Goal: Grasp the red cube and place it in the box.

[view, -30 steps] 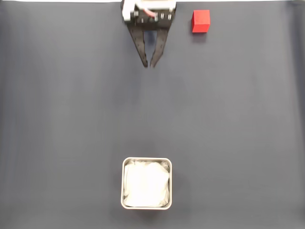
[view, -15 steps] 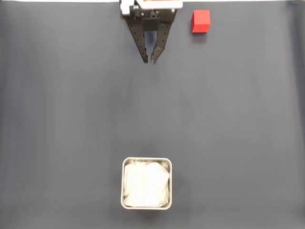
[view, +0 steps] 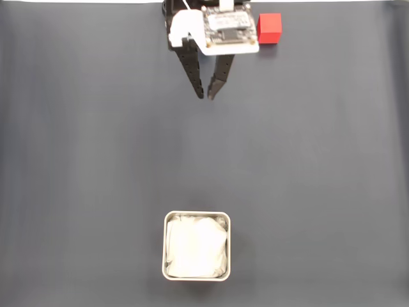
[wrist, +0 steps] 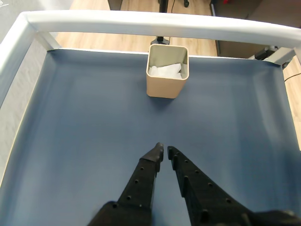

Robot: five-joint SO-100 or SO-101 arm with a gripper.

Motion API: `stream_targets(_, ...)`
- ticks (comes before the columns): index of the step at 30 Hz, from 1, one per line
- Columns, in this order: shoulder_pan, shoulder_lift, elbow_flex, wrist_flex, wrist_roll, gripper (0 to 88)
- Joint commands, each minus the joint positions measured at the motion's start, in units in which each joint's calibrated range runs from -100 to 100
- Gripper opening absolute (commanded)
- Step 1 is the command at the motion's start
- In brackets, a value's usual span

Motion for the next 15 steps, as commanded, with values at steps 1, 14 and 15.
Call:
stream_targets(1, -2.1, 1.2, -3.2, 0.2, 0.6, 0.0)
stream_targets(14, -9.3, 1.9, -4.0, -0.4, 1.4, 0.0)
stream_targets(15, -9.9, 1.9, -4.0, -0.4, 1.4, 0.0)
